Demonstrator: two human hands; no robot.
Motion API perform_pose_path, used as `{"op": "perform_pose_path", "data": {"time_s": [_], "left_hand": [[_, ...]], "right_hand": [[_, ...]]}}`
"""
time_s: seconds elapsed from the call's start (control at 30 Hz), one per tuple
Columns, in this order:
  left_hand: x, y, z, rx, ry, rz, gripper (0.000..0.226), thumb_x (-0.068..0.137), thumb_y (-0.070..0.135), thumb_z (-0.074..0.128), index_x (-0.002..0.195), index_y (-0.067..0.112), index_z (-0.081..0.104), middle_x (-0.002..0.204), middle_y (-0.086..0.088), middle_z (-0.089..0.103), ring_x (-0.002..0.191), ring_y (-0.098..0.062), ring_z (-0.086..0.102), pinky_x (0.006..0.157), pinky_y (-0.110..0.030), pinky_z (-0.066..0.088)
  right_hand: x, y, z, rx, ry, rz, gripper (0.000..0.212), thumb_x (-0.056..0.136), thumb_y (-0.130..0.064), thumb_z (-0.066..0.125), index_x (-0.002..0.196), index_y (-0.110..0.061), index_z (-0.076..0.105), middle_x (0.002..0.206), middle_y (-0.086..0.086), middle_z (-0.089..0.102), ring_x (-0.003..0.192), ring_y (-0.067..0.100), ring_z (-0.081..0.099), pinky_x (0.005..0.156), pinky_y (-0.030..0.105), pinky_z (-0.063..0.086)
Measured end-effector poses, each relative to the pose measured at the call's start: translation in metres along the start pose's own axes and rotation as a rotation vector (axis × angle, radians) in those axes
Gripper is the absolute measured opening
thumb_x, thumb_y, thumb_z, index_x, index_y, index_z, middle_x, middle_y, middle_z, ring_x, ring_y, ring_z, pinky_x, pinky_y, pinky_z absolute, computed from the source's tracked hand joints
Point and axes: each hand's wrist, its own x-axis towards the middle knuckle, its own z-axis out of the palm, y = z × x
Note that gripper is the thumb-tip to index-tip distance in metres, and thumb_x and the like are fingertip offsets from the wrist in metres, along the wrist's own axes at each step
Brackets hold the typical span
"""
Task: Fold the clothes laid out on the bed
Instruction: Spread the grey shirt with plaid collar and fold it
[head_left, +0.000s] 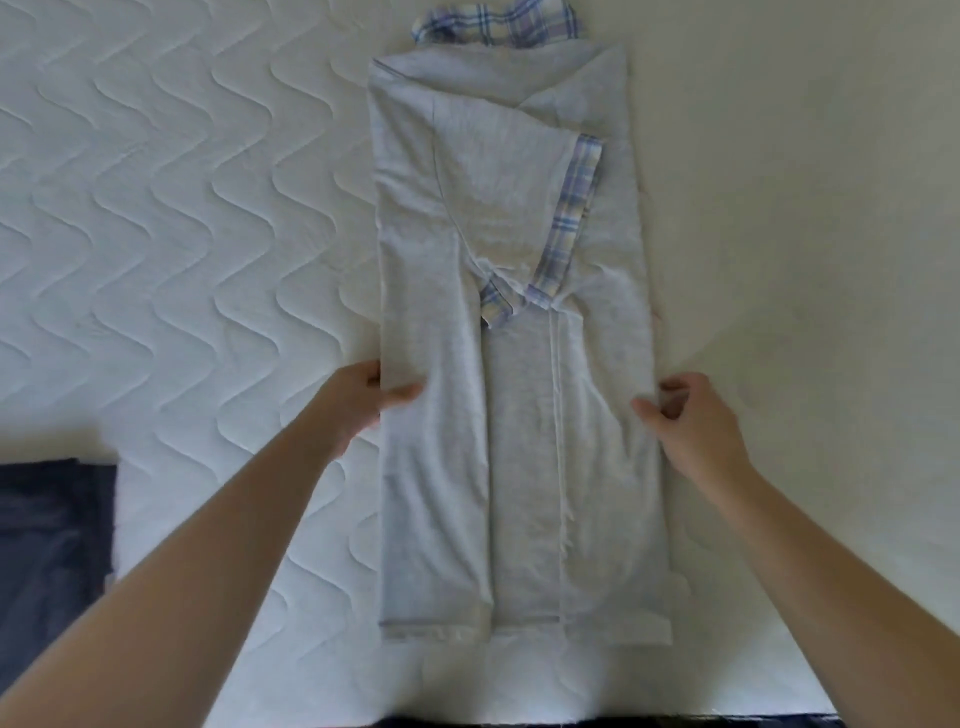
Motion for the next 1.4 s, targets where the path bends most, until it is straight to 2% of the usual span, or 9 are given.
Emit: {"op": "perform_pose_path", "data": {"time_s": [0.13,0.23,0.47,0.7,0.87,1.0,1.17,1.3,1.4], "left_hand": [[-0.056,-0.058,0.029,0.038,-0.018,-0.041,0.056,0.052,0.041,0.093,0.102,0.027,0.072,0.098,0.013,0.075,0.090,-0.001,0.070,0.078,-0.019,0.049],[-0.094,-0.098,0.049,0.108,0.021,-0.082,0.045,0.057,0.039,0.092,0.094,0.030,0.069,0.089,0.020,0.074,0.083,0.006,0.068,0.066,-0.008,0.046],[-0.166,-0.165,0.092,-0.009,0.168,-0.193,0.038,0.088,0.030,0.072,0.118,0.008,0.065,0.097,0.002,0.073,0.087,-0.015,0.071,0.069,-0.022,0.054],[-0.195,-0.185,0.112,-0.093,0.363,-0.124,0.028,0.095,0.030,0.062,0.114,0.009,0.060,0.074,0.000,0.074,0.062,-0.013,0.068,0.059,-0.021,0.054],[-0.215,-0.176,0.111,0.047,0.475,0.183,0.036,0.090,0.032,0.066,0.114,0.047,0.044,0.077,0.011,0.073,0.062,-0.004,0.067,0.057,-0.010,0.048],[-0.222,-0.171,0.101,0.261,0.403,0.312,0.029,0.090,0.032,0.068,0.099,0.058,0.061,0.088,0.029,0.066,0.080,0.004,0.061,0.069,-0.010,0.045],[-0.222,-0.175,0.094,0.689,0.333,0.398,0.045,0.083,0.024,0.075,0.126,0.024,0.062,0.101,0.006,0.064,0.089,-0.017,0.060,0.094,-0.033,0.039],[-0.216,-0.170,0.095,0.806,0.535,0.514,0.022,0.076,0.014,0.080,0.097,0.015,0.074,0.087,-0.006,0.063,0.083,-0.031,0.062,0.085,-0.043,0.038],[-0.210,-0.163,0.093,0.929,0.658,0.650,0.013,0.070,0.013,0.081,0.077,0.011,0.070,0.100,-0.016,0.060,0.092,-0.038,0.057,0.083,-0.048,0.042]], "right_hand": [[-0.042,0.031,0.006,-0.027,-0.233,0.003,0.022,0.082,-0.038,0.075,0.094,-0.020,0.073,0.072,-0.010,0.063,0.069,0.010,0.062,0.054,0.017,0.039],[-0.077,0.056,0.015,0.041,-0.346,0.100,0.026,0.082,-0.039,0.076,0.100,-0.020,0.071,0.080,-0.011,0.067,0.070,0.006,0.061,0.060,0.018,0.044],[-0.158,0.109,0.032,0.364,-0.429,0.261,0.021,0.090,-0.029,0.069,0.107,-0.017,0.068,0.103,0.002,0.071,0.083,0.009,0.065,0.066,0.025,0.052],[-0.191,0.121,0.038,0.597,-0.167,0.186,0.013,0.092,-0.026,0.067,0.104,-0.025,0.059,0.105,0.003,0.069,0.079,0.004,0.069,0.061,0.017,0.055],[-0.214,0.113,0.042,0.693,0.076,0.061,0.032,0.094,-0.014,0.059,0.112,-0.035,0.044,0.095,0.002,0.070,0.077,0.011,0.071,0.063,0.018,0.055],[-0.222,0.108,0.032,0.454,0.059,-0.109,0.028,0.094,-0.013,0.060,0.099,-0.040,0.062,0.102,-0.009,0.067,0.091,-0.001,0.062,0.079,0.015,0.049],[-0.221,0.111,0.023,-0.095,-0.187,-0.398,0.048,0.084,-0.005,0.067,0.131,-0.014,0.058,0.129,0.003,0.049,0.107,0.014,0.052,0.088,0.013,0.036],[-0.222,0.112,0.023,-0.233,0.041,-0.520,0.040,0.078,0.010,0.068,0.116,-0.005,0.065,0.123,0.014,0.053,0.092,0.030,0.061,0.079,0.034,0.050],[-0.215,0.109,0.018,-0.355,0.191,-0.576,0.030,0.068,0.001,0.079,0.095,-0.009,0.072,0.118,0.015,0.057,0.099,0.033,0.060,0.084,0.039,0.044]]}}
